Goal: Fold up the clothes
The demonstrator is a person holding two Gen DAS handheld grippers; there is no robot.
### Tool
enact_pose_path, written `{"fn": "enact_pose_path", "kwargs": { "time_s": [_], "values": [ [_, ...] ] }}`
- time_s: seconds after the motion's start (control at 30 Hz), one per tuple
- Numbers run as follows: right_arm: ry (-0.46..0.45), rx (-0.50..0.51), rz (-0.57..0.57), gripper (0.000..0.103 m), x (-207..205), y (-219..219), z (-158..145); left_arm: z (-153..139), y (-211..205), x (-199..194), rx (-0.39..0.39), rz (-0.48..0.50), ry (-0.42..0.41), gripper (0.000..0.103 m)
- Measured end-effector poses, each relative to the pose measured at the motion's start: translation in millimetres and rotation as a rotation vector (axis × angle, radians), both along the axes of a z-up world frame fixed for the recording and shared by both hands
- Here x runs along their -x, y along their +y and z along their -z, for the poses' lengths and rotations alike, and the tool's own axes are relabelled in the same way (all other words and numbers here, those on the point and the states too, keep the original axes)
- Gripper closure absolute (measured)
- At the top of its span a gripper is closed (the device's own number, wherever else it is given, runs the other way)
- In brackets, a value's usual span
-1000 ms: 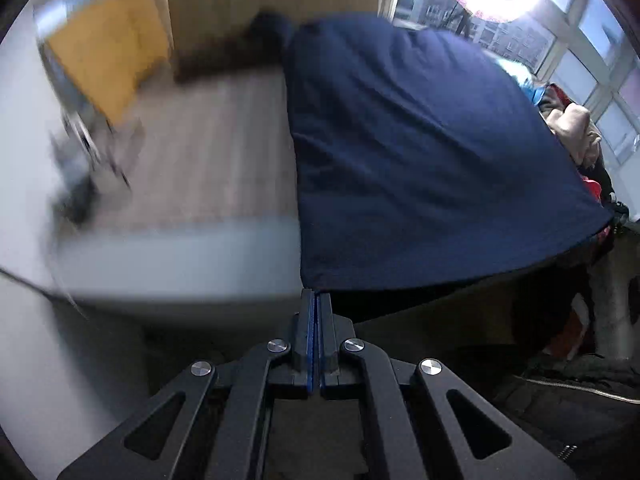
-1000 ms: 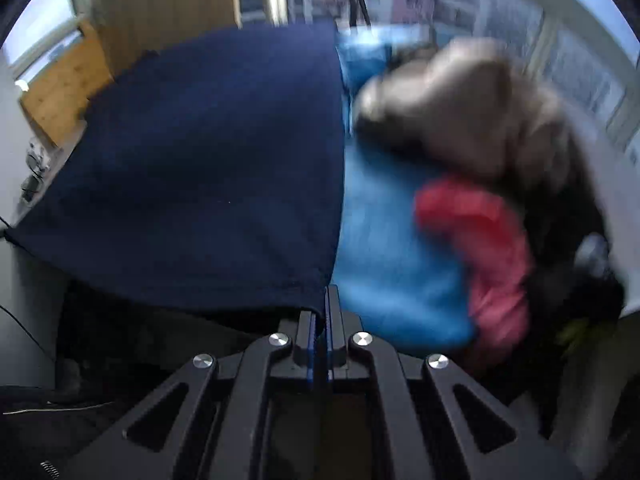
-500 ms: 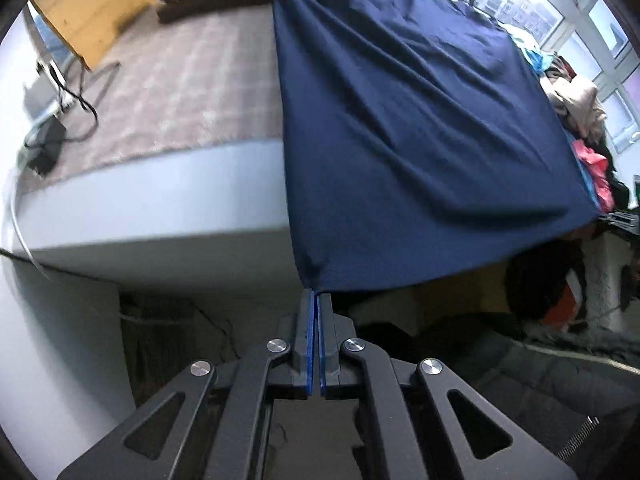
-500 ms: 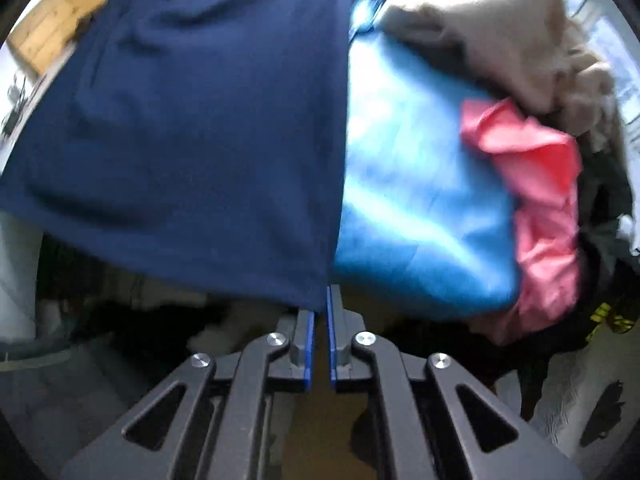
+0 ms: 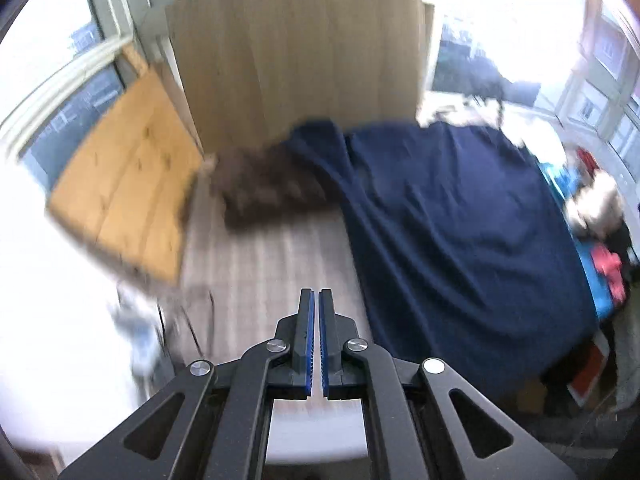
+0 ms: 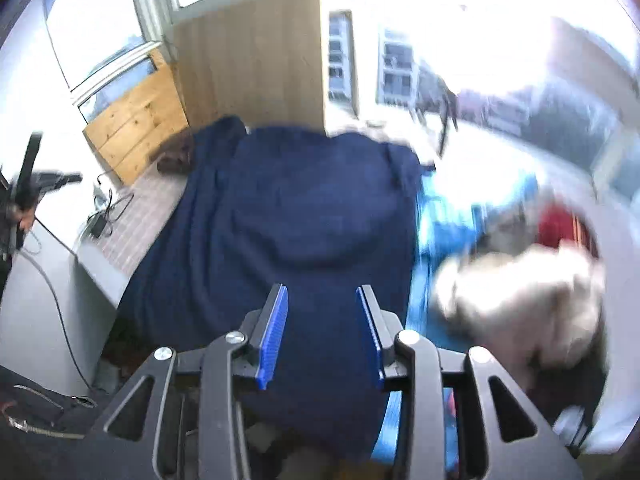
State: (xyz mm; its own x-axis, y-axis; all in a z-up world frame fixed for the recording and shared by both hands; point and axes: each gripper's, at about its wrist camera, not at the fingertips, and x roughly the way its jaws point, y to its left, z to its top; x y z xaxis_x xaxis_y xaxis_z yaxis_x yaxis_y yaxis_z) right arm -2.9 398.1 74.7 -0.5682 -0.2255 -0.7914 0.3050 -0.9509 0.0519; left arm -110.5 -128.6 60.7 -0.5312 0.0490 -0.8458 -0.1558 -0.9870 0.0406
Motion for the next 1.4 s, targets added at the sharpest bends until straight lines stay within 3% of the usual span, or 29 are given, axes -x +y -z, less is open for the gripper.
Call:
{"fn": "enact_pose_path", "kwargs": {
  "time_s": [0.1, 0.17, 0.33, 0.4, 0.67, 0.8, 0.87, 0.9, 0.93, 1.0, 1.13, 1.27, 1.4],
  "values": [
    [0.042, -0.066, -0.027, 0.062, 74.5, -29.5, -6.3, 9.2, -15.9, 65.5, -0.075, -0.001, -0.012, 0.1],
    [0.046, -0.13, -0.016, 0.06, 117.1, -46.2, 2.8, 28.6, -19.3, 106.3, -0.083, -0.004, -0.024, 0.096],
    [-0.056, -0.045, 0.054, 0.06, 207.2, -48.7, 52.0, 82.8, -17.2, 190.0, -0.114, -0.008, -0.081, 0.092],
    [-0.085, -0.01, 0.052, 0.06, 235.9, -55.3, 68.3, 102.1, -16.4, 217.4, -0.117, -0.001, -0.107, 0.092],
    [-0.082, -0.098, -0.099, 0.059, 323.2, -131.9, 135.3, 165.4, -21.8, 294.3, -0.094, -0.013, -0.19, 0.09],
    [-0.123, -0.105, -0.153, 0.059, 370.0, -160.9, 180.6, 179.9, -7.4, 307.0, -0.094, 0.02, -0.212, 0.088],
    [-0.135, -0.088, -0.16, 0.059, 388.2, -169.9, 200.8, 187.5, 1.3, 309.0, -0.058, 0.05, -0.217, 0.088],
    [-0.137, -0.081, -0.163, 0.059, 394.2, -172.6, 208.3, 192.0, 5.0, 309.0, -0.026, 0.079, -0.216, 0.09],
    [-0.138, -0.074, -0.166, 0.059, 400.1, -175.4, 215.9, 194.6, 6.8, 308.0, -0.007, 0.09, -0.211, 0.103],
    [-0.142, -0.077, -0.169, 0.059, 409.2, -179.7, 229.0, 193.8, 6.2, 303.8, -0.002, 0.075, -0.184, 0.103],
    [-0.135, -0.082, -0.142, 0.059, 411.9, -167.6, 232.2, 161.7, -1.9, 281.0, -0.015, 0.049, -0.089, 0.103],
    [-0.123, -0.085, -0.112, 0.058, 412.9, -153.2, 232.9, 129.8, -36.9, 252.1, -0.047, -0.043, -0.025, 0.103],
    [-0.112, -0.088, -0.082, 0.058, 413.9, -138.9, 233.5, 136.6, -43.2, 266.7, -0.089, -0.054, -0.09, 0.101]
  ]
}}
